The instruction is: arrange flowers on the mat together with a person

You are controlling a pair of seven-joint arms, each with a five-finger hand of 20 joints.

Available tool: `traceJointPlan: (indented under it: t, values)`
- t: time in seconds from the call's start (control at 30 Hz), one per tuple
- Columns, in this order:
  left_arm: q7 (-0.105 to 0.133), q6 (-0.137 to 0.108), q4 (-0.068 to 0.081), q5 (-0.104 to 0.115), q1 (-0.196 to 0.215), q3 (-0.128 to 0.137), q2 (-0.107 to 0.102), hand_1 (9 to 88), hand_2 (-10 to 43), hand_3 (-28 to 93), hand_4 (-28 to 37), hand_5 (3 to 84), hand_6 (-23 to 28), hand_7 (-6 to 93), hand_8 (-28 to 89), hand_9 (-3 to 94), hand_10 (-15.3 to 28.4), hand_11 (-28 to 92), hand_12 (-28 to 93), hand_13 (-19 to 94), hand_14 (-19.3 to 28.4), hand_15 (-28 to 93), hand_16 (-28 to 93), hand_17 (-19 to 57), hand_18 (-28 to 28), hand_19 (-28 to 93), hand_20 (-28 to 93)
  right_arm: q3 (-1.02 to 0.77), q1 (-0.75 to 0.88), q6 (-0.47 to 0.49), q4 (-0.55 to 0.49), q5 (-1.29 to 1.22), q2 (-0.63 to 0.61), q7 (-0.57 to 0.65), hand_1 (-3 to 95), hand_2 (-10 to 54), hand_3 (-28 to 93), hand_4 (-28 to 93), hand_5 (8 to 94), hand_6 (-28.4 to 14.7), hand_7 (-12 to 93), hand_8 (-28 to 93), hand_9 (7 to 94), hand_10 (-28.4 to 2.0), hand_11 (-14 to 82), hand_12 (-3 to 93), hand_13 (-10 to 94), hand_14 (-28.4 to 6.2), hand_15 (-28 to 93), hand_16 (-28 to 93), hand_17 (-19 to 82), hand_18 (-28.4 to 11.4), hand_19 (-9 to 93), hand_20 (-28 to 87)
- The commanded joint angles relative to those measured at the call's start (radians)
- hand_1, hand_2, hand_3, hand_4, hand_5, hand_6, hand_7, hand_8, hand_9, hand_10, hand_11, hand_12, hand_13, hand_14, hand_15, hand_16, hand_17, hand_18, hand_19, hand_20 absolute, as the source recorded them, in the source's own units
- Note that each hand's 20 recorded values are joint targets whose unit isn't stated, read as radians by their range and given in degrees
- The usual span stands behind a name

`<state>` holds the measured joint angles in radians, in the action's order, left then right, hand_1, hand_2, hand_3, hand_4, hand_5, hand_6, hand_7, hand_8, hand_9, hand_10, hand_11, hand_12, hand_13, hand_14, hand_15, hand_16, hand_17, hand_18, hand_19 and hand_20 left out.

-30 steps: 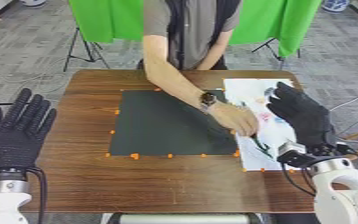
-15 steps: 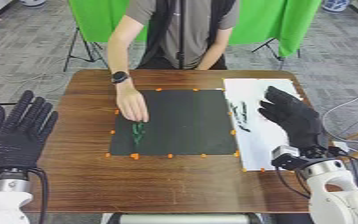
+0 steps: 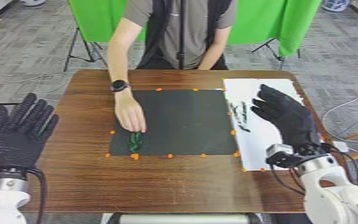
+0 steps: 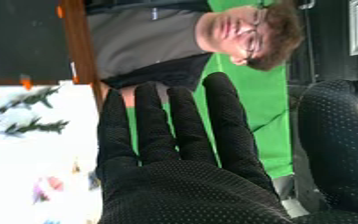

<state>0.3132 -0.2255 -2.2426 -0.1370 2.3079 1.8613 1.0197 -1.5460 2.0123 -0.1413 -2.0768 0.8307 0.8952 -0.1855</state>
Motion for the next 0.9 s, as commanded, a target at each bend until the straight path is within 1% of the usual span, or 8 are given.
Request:
traceJointPlan:
  t: [0.03, 0.17, 0.23, 0.33, 0.4, 0.47, 0.73, 0.9]
  values:
    - [0.010, -0.048, -0.011, 0.039, 0.033, 0.012, 0.009, 21.6, 15.1, 73, -28.3, 42.1, 7.9, 9.4, -8, 30.7, 12.8, 13, 5, 18, 10.5, 18, -8, -5.9, 9.1, 27, 8, -0.011, 0.010, 0.012, -0.016, -0.001, 0.004, -0.005, 14.7, 12.1, 79, -20, 40.5, -3.4, 12, -9, 35.9, -14.0, 3.1, 13.2, 30, -13.8, 7, 21, 7, -16.6, 33, 11]
    - [0.010, -0.053, -0.011, 0.040, 0.027, 0.017, 0.008, 21.6, 15.1, 73, -28.3, 42.5, 8.1, 9.6, -8, 31.0, 13.2, 13, 5, 18, 10.6, 18, -8, -6.0, 9.4, 28, 8, 0.020, -0.021, 0.017, -0.008, -0.003, -0.008, -0.001, 14.6, 12.1, 79, -20, 40.4, -3.4, 12, -9, 35.8, -14.0, 3.0, 13.2, 30, -13.9, 7, 21, 7, -16.6, 33, 11]
    - [0.012, -0.092, -0.019, 0.058, 0.027, 0.012, 0.006, 21.7, 15.1, 73, -28.3, 42.8, 8.2, 9.7, -8, 31.2, 13.2, 13, 5, 19, 11.0, 19, -8, -6.1, 9.5, 28, 8, 0.020, -0.020, 0.027, -0.013, -0.011, -0.008, 0.000, 14.6, 12.0, 79, -20, 40.4, -3.3, 12, -9, 35.7, -14.1, 3.0, 13.1, 30, -14.0, 7, 21, 7, -16.6, 33, 11]
    - [0.016, -0.066, -0.012, 0.060, 0.020, 0.009, 0.002, 21.7, 15.2, 73, -28.3, 43.2, 8.4, 9.9, -8, 31.9, 13.5, 14, 5, 19, 11.4, 19, -8, -6.0, 9.7, 28, 8, 0.012, -0.015, 0.023, -0.017, -0.015, -0.006, 0.005, 14.7, 12.1, 79, -20, 40.4, -3.3, 12, -9, 35.8, -14.0, 3.0, 13.1, 30, -14.0, 7, 21, 7, -16.6, 33, 10]
    - [0.015, -0.069, -0.012, 0.058, 0.017, 0.008, -0.001, 21.7, 15.2, 73, -28.3, 43.4, 8.5, 10.1, -8, 32.2, 13.7, 14, 5, 19, 11.6, 20, -8, -6.2, 9.8, 29, 8, 0.002, -0.006, 0.029, -0.015, -0.019, -0.005, 0.002, 14.6, 12.1, 79, -20, 40.4, -3.2, 12, -9, 35.8, -14.0, 3.0, 13.1, 30, -14.0, 7, 21, 7, -16.6, 33, 10]
    - [0.025, -0.102, -0.019, 0.076, 0.016, 0.005, 0.000, 21.7, 15.2, 73, -28.3, 43.6, 8.5, 10.3, -8, 32.7, 13.9, 14, 5, 20, 11.9, 20, -8, -6.2, 9.9, 29, 8, -0.015, 0.017, 0.049, -0.018, -0.020, 0.001, -0.006, 14.6, 12.1, 79, -20, 40.4, -3.1, 12, -9, 35.9, -13.9, 3.0, 13.0, 30, -14.0, 7, 21, 7, -16.5, 33, 10]
    - [0.034, -0.084, -0.015, 0.075, 0.019, 0.008, 0.002, 21.5, 15.2, 74, -28.3, 44.4, 8.8, 10.9, -9, 33.9, 14.2, 15, 6, 21, 12.6, 22, -8, -6.5, 10.3, 30, 8, 0.007, -0.005, 0.037, -0.019, -0.016, -0.003, 0.007, 14.7, 12.1, 79, -20, 40.4, -3.0, 12, -9, 36.2, -13.3, 3.1, 12.9, 30, -14.2, 7, 21, 7, -16.5, 33, 10]
    - [0.045, -0.091, -0.020, 0.073, 0.029, 0.026, 0.007, 21.6, 15.3, 74, -28.3, 44.6, 8.8, 10.9, -9, 34.1, 14.3, 15, 6, 21, 12.6, 22, -8, -6.3, 10.4, 30, 8, 0.030, -0.041, 0.026, -0.012, -0.018, -0.016, 0.012, 14.7, 12.1, 79, -20, 40.5, -2.9, 12, -9, 36.2, -13.1, 3.1, 12.8, 30, -14.2, 7, 21, 7, -16.4, 33, 10]
